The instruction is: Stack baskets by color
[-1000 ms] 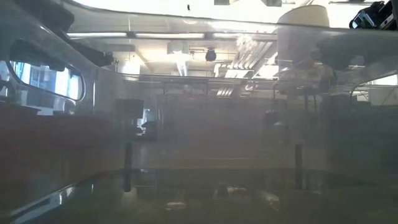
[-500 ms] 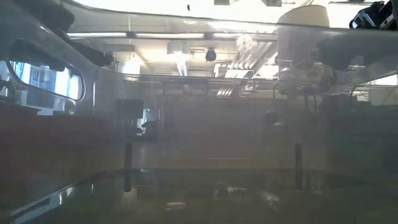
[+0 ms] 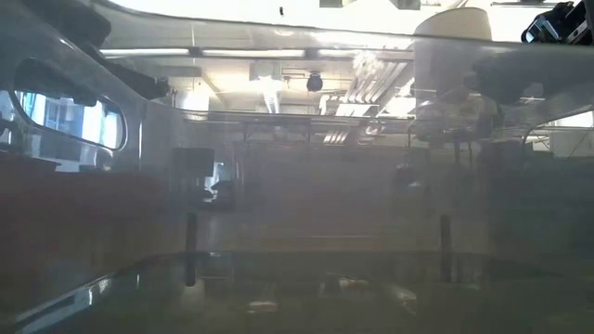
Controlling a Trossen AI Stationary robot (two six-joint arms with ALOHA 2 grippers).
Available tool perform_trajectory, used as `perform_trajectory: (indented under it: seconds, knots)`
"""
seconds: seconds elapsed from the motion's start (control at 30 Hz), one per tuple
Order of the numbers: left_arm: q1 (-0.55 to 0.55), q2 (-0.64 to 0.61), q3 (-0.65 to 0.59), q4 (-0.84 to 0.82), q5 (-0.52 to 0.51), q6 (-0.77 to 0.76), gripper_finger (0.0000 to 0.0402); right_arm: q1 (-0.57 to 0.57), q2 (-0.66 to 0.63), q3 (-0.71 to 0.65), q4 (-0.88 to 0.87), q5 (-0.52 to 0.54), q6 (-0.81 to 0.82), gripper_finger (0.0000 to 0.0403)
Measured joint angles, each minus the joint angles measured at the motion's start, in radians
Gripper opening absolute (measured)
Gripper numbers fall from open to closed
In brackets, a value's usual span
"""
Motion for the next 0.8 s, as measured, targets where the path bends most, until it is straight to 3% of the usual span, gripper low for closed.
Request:
perform_trajectory:
  seconds: [0.43,0.8]
  knots:
    - [0.0,0.0,0.0,0.019,-0.006,-0.001,0.0145,0.0,0.0,0.0,0.0,0.0,0.0,0.0119]
    - [0.011,0.0,0.02,0.191,-0.015,-0.01,0.0145,0.0,0.0,0.0,0.0,0.0,0.0,0.0119]
